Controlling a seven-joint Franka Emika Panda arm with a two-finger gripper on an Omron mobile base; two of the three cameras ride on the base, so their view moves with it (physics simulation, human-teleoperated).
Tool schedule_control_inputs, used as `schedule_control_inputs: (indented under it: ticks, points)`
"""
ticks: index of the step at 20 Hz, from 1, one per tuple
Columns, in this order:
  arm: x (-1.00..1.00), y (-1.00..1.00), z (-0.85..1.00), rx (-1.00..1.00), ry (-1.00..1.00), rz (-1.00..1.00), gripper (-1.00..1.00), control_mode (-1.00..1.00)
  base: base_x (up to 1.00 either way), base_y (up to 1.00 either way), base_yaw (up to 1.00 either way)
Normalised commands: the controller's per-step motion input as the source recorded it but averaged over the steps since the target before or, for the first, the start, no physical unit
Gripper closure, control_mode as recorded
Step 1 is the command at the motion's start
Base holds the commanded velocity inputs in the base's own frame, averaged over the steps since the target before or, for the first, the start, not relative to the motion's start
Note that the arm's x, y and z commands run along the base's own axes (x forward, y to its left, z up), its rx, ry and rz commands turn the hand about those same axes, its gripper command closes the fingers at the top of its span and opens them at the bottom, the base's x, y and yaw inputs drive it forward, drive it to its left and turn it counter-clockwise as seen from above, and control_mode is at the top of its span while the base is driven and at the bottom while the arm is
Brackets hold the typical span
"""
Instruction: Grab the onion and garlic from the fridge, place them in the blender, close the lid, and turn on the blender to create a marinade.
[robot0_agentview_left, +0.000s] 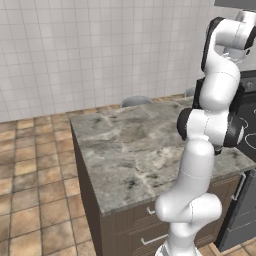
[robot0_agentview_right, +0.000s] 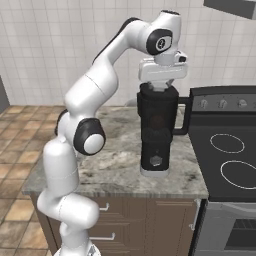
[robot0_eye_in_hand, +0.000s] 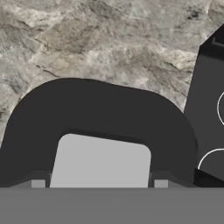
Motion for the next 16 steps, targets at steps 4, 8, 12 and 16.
schedule_control_inputs:
  ticks: [4,8,12,16]
  points:
    - [0.00,-0.28,-0.36,0.00,-0.10,-0.08,1.00,-1.00,0.00,0.00,0.00]
    - [0.00,-0.30,-0.23,0.00,-0.10,-0.07,1.00,-1.00,0.00,0.00,0.00]
    - [0.00,-0.11,-0.47,0.00,-0.03,-0.02,1.00,-1.00,0.00,0.00,0.00]
    - [0.00,0.02,-0.71,-0.02,0.00,0.00,1.00,-1.00,0.00,0.00,0.00]
